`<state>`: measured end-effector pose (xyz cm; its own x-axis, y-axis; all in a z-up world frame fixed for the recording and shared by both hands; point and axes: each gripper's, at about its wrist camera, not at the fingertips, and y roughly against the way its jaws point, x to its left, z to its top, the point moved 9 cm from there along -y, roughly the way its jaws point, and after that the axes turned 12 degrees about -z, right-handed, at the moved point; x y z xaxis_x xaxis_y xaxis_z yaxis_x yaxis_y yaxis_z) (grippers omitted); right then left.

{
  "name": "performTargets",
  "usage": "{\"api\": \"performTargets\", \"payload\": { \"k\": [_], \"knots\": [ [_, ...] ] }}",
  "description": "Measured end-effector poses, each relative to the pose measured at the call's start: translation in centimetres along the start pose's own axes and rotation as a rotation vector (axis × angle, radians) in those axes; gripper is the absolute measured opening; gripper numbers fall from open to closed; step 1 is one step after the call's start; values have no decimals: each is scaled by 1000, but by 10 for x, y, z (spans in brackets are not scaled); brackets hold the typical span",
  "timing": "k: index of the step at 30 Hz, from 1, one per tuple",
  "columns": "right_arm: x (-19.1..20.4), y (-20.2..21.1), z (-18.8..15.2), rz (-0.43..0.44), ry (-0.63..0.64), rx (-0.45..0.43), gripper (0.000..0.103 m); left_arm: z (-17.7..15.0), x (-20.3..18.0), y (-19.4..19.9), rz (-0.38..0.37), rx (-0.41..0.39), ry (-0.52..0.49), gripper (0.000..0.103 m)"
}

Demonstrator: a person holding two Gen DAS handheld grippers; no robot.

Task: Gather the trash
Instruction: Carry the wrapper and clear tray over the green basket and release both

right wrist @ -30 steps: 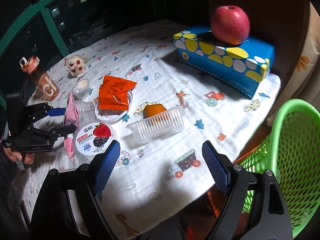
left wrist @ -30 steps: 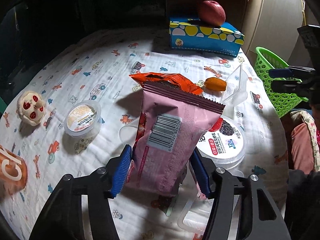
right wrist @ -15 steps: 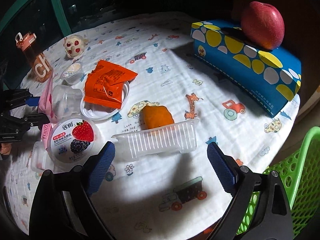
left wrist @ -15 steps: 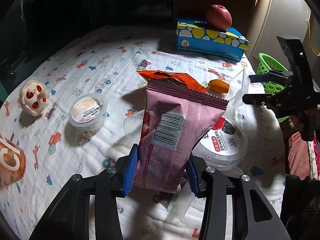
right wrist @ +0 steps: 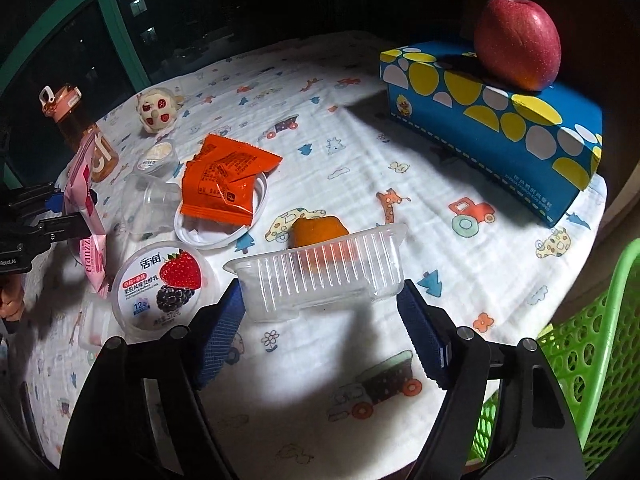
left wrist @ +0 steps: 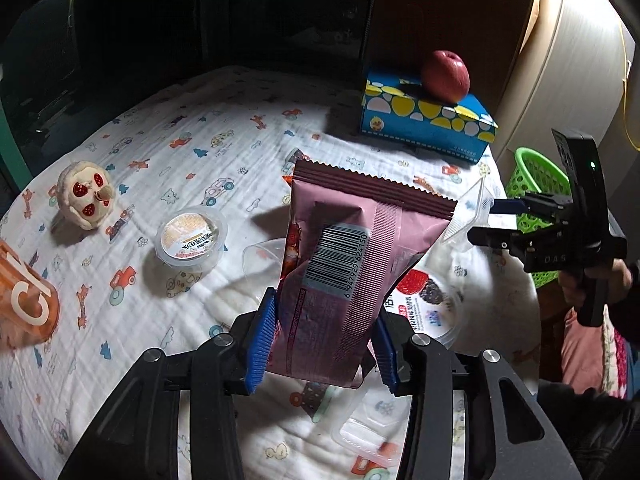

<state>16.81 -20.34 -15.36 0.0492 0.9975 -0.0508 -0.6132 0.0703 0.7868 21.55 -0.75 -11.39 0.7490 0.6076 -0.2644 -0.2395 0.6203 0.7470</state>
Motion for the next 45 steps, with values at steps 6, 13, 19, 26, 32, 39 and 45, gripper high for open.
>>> {"api": "performTargets", "payload": {
  "k": [6,13,19,26,32,39,45],
  "knots": [
    [-3,24,-4,20,-26,-26,76,4,-16,10,1,-21,10,43],
    [-20,51,-16,3,-70,-43,76,8,-45,13,-10,-39,12,43],
    [-47,74,-28,-41,-111,-56,76,11,-78,5,-30,-37,11,43],
    [-88,100,-47,-99,-178,-61,76,21,-128,-8,-67,-57,1,43],
    [-129,120,-64,-156,-234,-65,76,32,-171,-26,-112,-56,-5,43],
    [-179,138,-83,-229,-301,-58,76,47,-221,-49,-169,-47,-22,43],
    [-214,148,-98,-268,-362,-54,77,65,-259,-63,-214,-47,-46,43]
  ]
}}
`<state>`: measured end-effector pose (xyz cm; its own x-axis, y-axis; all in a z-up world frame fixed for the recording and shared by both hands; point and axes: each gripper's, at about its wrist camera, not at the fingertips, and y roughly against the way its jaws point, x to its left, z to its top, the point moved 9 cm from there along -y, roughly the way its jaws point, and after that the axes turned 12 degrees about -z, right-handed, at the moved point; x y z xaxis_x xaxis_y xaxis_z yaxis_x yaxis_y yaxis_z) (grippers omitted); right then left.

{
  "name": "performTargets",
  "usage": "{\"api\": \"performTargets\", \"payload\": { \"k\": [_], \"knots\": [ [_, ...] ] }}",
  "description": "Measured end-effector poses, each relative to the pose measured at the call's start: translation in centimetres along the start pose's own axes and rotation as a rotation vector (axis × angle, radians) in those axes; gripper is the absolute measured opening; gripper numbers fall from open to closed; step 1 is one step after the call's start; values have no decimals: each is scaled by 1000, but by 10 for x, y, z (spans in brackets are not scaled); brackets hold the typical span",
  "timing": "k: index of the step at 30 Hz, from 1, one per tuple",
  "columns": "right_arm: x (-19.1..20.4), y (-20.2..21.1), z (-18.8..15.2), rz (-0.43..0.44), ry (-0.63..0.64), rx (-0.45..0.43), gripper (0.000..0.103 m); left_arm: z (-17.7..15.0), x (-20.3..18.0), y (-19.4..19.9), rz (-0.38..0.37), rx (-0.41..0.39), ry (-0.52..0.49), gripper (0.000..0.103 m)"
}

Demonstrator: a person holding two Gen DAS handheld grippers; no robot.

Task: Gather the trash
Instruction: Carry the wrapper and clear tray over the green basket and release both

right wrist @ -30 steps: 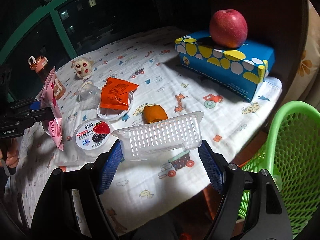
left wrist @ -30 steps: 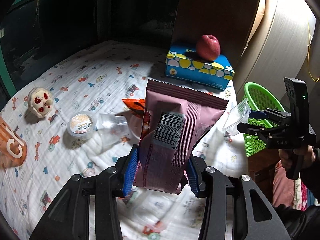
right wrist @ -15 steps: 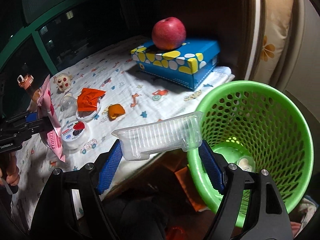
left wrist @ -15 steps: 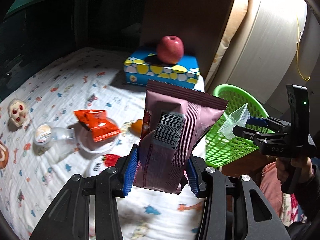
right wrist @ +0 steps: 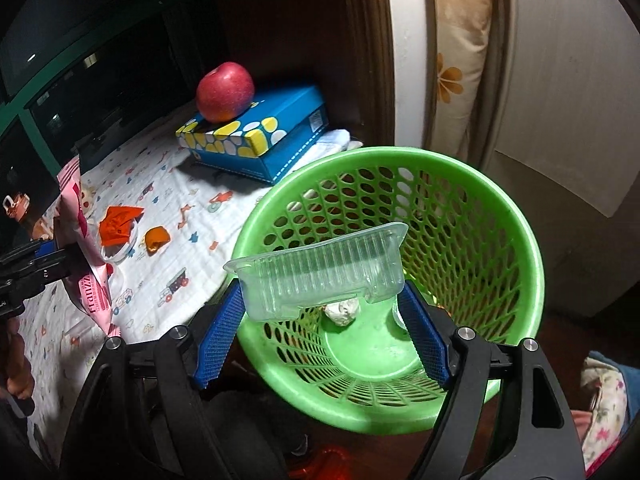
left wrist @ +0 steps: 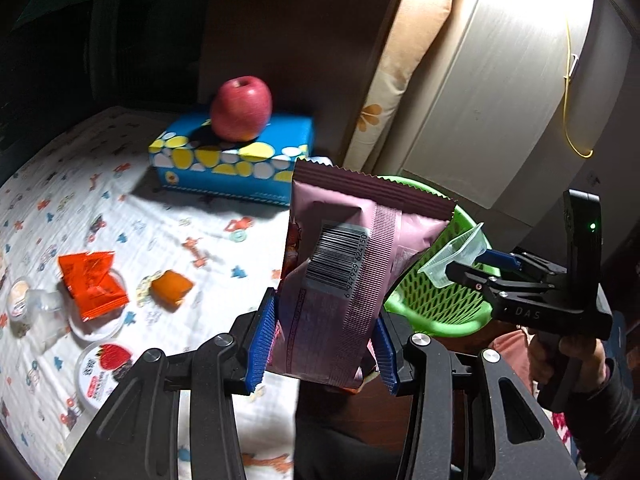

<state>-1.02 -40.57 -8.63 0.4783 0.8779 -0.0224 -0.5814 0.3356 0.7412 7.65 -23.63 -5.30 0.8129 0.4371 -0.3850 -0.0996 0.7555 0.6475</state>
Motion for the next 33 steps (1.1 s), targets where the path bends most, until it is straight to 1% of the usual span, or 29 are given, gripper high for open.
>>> {"api": "performTargets", "payload": {
  "k": [5,10,15,17,25,28,30,31,33],
  "knots": [
    [-22,-1,-3,-25,-26,3,78,13,-22,-16,-31,5,-13,43],
    [-33,-4,-5,-39,-42,13,78,22,-38,-30,-44,17,-25,43],
    [-45,-5,-9,-38,-63,17,84,30,-52,-43,-60,24,-28,43],
    [-50,-5,-10,-35,-71,19,84,32,-54,-51,-63,31,-29,43],
    [-66,7,-10,-39,-102,-1,84,33,-65,-80,-78,66,-15,43],
    [-72,12,-11,-45,-113,-10,84,32,-69,-90,-98,74,3,44],
    [-76,14,-12,-50,-116,-14,84,31,-70,-97,-100,82,10,45],
    [-77,15,-13,-52,-117,-16,84,30,-71,-100,-100,85,12,48],
    [-80,17,-14,-52,-126,-16,84,30,-71,-104,-99,88,21,56]
  ]
}}
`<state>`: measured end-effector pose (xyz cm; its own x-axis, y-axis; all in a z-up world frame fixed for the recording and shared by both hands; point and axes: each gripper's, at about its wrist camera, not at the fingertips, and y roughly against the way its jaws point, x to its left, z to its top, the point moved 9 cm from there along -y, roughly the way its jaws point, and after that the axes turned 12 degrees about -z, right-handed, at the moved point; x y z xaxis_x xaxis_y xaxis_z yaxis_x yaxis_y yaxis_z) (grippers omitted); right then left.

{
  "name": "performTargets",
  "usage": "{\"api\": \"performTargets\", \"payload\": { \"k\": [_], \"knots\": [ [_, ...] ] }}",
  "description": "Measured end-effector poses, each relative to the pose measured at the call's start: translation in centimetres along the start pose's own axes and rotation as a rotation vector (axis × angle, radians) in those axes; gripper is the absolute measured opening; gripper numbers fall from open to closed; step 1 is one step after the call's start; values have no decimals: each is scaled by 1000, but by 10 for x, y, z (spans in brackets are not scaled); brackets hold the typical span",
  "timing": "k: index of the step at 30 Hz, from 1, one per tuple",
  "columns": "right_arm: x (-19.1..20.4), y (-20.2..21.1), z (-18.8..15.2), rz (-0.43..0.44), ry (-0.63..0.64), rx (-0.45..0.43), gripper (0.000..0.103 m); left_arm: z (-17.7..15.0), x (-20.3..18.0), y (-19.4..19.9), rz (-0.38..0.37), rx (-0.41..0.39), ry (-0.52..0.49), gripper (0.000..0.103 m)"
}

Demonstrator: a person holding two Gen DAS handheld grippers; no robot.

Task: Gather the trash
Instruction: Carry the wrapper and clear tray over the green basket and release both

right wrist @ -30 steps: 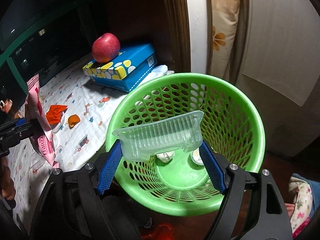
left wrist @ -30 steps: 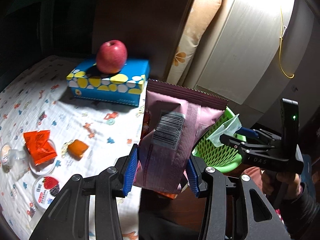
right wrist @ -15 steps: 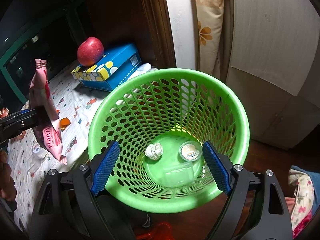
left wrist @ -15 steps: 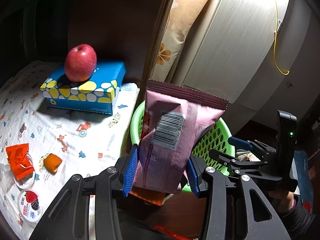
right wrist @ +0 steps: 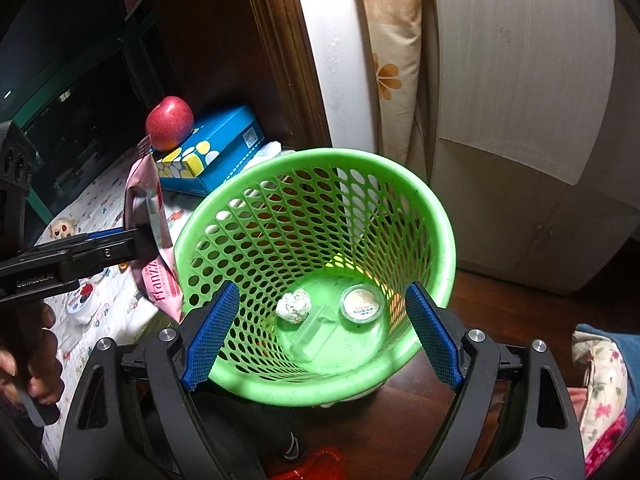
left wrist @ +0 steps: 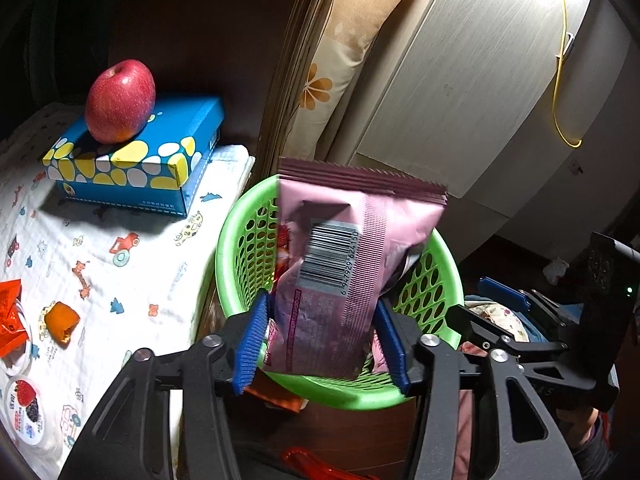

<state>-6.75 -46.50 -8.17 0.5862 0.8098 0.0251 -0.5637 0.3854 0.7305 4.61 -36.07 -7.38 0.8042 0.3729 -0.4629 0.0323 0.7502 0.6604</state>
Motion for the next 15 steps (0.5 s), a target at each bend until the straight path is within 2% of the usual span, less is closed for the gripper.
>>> {"api": "performTargets", "payload": {
  "k": [6,8,15],
  "knots": [
    [-4,2,-3,8,-23,4,84,-3,-3,-6,-22,-2,6,65],
    [-3,3,-3,9,-26,3,84,-4,-3,-6,-24,-2,9,72],
    [0,7,-2,13,-22,-3,84,-8,3,3,-10,-10,16,72]
  ]
}}
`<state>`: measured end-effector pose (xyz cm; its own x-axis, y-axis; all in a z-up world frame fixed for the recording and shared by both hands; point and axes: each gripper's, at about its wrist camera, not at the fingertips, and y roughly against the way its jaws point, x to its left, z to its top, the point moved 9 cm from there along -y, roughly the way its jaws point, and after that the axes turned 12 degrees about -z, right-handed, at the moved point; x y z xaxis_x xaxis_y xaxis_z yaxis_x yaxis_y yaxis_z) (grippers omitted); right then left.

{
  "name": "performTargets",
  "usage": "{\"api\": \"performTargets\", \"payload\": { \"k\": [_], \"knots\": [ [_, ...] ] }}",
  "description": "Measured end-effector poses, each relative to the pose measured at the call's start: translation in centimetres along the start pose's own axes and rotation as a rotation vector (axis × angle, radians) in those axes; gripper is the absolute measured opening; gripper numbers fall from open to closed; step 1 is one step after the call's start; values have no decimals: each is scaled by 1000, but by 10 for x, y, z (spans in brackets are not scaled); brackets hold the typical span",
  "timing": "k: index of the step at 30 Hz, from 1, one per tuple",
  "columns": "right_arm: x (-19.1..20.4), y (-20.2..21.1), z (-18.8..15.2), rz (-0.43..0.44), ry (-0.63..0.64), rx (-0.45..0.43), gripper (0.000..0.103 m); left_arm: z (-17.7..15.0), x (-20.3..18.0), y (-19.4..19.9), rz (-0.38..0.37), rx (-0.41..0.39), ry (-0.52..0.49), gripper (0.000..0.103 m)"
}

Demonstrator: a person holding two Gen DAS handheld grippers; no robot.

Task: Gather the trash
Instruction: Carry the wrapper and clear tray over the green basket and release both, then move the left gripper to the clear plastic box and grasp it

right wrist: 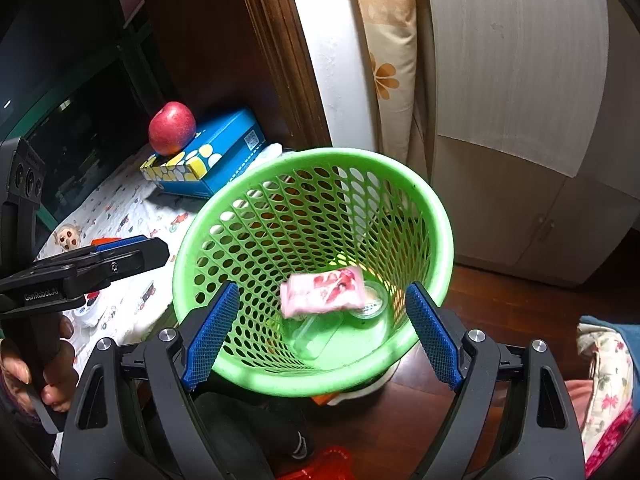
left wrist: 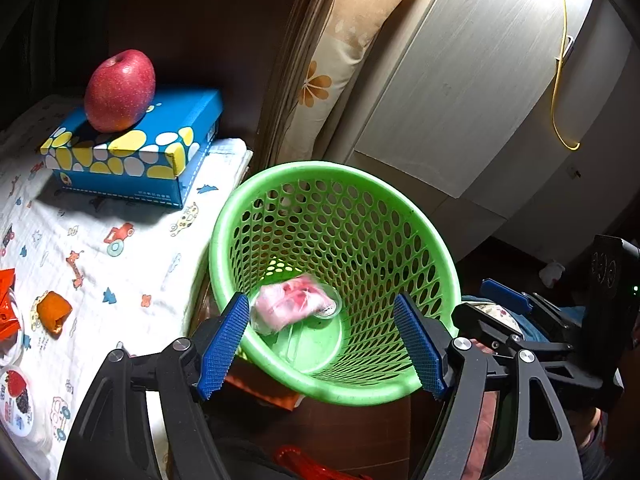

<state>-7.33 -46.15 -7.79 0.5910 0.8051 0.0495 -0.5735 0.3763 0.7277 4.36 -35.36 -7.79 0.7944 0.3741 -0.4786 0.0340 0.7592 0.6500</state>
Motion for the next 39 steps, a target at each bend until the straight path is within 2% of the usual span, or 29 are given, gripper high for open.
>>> {"api": "performTargets", "payload": {
  "k": [8,14,21,24,26,31,39],
  "knots": [
    [17,4,1,36,16,-6,84,-13,23,38,98,-44,18,72],
    [47,5,-1,81,59,-3,84,-32,53,75,164,-68,51,72],
    [88,8,-1,132,118,-5,84,-66,97,121,260,-77,101,72],
    [105,10,-2,152,143,-3,84,-82,117,142,300,-76,123,78],
    [117,11,-3,166,161,-2,84,-94,131,157,326,-76,130,79],
    [143,11,-7,198,198,12,84,-124,163,187,383,-45,131,81],
    [185,11,-16,235,255,32,84,-164,203,207,398,52,96,83]
  ]
}}
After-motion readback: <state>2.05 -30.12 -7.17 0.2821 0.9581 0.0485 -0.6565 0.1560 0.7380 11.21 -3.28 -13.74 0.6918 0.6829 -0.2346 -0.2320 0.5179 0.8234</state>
